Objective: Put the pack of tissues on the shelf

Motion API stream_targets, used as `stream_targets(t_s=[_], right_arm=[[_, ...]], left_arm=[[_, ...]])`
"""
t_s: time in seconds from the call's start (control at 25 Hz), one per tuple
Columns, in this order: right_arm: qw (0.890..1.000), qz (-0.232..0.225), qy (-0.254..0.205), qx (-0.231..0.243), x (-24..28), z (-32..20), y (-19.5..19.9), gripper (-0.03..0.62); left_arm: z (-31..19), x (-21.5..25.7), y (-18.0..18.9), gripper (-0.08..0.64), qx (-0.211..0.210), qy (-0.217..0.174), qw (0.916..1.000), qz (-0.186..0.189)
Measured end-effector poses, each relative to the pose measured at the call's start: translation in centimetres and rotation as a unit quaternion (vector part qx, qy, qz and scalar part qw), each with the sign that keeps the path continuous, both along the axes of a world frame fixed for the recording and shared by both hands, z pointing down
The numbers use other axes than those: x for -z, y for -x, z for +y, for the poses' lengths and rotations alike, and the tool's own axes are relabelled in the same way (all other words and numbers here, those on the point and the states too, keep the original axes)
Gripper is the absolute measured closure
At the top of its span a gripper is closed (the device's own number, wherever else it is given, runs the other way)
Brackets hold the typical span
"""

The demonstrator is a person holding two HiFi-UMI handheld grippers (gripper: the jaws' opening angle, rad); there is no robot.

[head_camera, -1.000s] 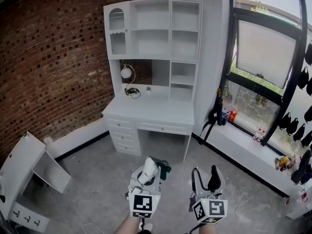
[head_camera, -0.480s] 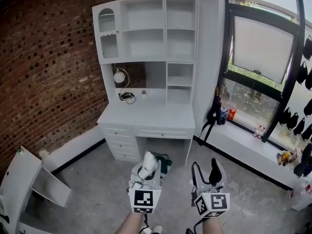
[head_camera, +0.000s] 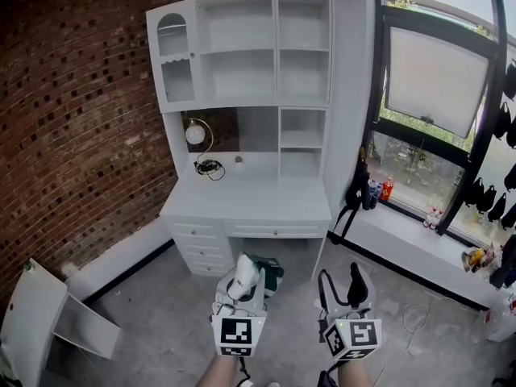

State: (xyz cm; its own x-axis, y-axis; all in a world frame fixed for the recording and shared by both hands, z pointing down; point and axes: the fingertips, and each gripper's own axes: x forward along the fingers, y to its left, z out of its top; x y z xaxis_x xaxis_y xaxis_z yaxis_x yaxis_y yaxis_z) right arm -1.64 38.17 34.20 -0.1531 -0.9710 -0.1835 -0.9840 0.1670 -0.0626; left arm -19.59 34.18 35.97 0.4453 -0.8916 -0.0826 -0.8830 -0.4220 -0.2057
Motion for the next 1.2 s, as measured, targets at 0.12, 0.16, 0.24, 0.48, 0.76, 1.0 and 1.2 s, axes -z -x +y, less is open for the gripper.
stream_targets(t_s=[0.12,0.16,0.24,0.48,0.76,1.0,1.2], right_arm=[[1.0,0.001,0.013,-0.001,-0.9,-1.2,0.2,0.301],[1.0,0.003,0.017,-0.001,-1.1,-1.7,0.3,0.301],[1.0,0.007,0.024,0.001,-1.6,-2.8,0.2,0.301],[1.0,0.008,0.028,0.011,-1.4,-6.6,-1.4,0.301],[1.0,0.015,-0.001,0.02,1.2,-12.1,-5.2,0.301],[0.999,0.022,-0.019,0.034,3.1,-16.3,-8.9,0.301],[0.999,0.019,-0.004,0.048,1.7,-19.6,-10.6,0.301]], left_arm=[[-1.1,-1.4,0.1,0.455,-0.004,0.015,0.9999,0.0],[-1.5,-1.8,0.1,0.456,-0.004,0.021,0.9998,0.001],[-2.5,-2.4,0.0,0.454,-0.004,0.028,0.9996,0.003],[-6.1,-1.8,-2.0,0.456,-0.003,0.025,0.9997,0.005],[-11.6,0.9,-5.5,0.455,0.002,-0.008,0.9999,0.007],[-15.7,3.1,-9.9,0.455,0.0,-0.031,0.9995,0.0],[-18.4,1.8,-11.4,0.455,0.009,-0.014,0.9998,-0.006]])
